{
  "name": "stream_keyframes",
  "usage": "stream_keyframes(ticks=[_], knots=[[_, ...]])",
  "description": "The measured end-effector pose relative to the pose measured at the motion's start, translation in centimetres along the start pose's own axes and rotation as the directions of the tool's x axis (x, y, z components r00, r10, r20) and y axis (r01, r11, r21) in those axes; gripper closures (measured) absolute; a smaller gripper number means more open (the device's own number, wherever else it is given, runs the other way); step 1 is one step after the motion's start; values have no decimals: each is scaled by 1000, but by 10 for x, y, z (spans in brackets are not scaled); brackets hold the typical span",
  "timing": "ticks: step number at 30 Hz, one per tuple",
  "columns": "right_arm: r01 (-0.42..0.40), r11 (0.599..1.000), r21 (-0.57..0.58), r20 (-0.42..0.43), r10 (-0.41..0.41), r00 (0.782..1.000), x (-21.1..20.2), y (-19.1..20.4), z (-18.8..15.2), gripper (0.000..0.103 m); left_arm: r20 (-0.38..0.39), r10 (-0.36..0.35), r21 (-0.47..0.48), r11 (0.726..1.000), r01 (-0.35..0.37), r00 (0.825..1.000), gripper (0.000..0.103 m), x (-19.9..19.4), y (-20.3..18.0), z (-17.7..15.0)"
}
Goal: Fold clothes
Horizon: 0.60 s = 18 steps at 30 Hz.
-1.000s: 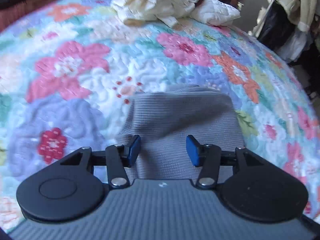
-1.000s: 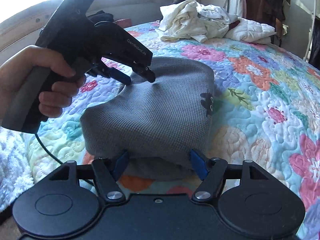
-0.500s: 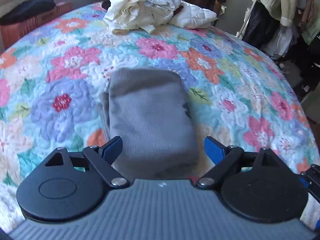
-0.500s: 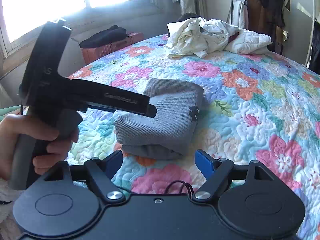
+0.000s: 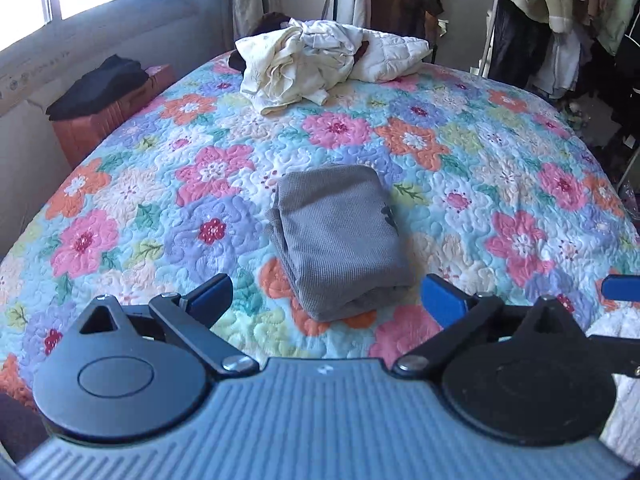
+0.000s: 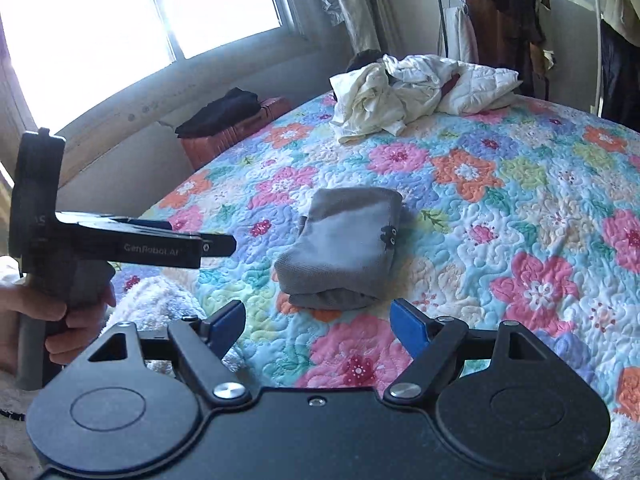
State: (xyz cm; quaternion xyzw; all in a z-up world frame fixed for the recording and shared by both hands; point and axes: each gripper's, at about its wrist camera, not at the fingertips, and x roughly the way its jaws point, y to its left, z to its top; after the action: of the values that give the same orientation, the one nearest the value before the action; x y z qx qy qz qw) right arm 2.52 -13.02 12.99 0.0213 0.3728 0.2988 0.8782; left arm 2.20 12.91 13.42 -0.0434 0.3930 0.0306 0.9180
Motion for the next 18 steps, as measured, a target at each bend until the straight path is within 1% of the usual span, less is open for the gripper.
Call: stream_keyframes(ticks=[1,2,4,5,8,10,12,14,16,18], knots=[[-10,1000,-2,2,10,1000,-3,2,1,11,-11,5,-18,1000,-6,1000,0,0,2,-4],[-18,1000,7,-11,18,1000,1,2,-1,10,-17,10,-32,999,-10,1000,0,5,3,-8],[13,1000,13,-38,-12,999,19,0,-10,9,-43,21,-70,997,-24,999,0,28,5,-20],[47,999,16,-41,-47,998,30,-1,-15,9,-59,29,-88,996,-34,998,0,42,6,-27],[150,988,22,-11,-150,989,69,-8,-34,9,-26,59,-98,993,-61,998,0,76,1,-46],[174,984,48,23,-175,984,89,-17,-47,9,-12,61,-100,993,-62,998,0,91,-2,-56],[167,984,67,44,-170,984,104,-25,-58,9,22,65,-86,994,-63,998,0,100,-4,-66],[167,982,87,45,-171,984,112,-31,-65,9,42,95,-28,995,-94,995,0,105,-9,-74],[159,982,99,61,-165,984,116,-33,-71,9,29,70,-31,997,-70,997,0,110,-8,-79],[149,984,100,82,-158,984,118,-34,-77,9,10,17,-73,997,-16,1000,0,115,-5,-80]])
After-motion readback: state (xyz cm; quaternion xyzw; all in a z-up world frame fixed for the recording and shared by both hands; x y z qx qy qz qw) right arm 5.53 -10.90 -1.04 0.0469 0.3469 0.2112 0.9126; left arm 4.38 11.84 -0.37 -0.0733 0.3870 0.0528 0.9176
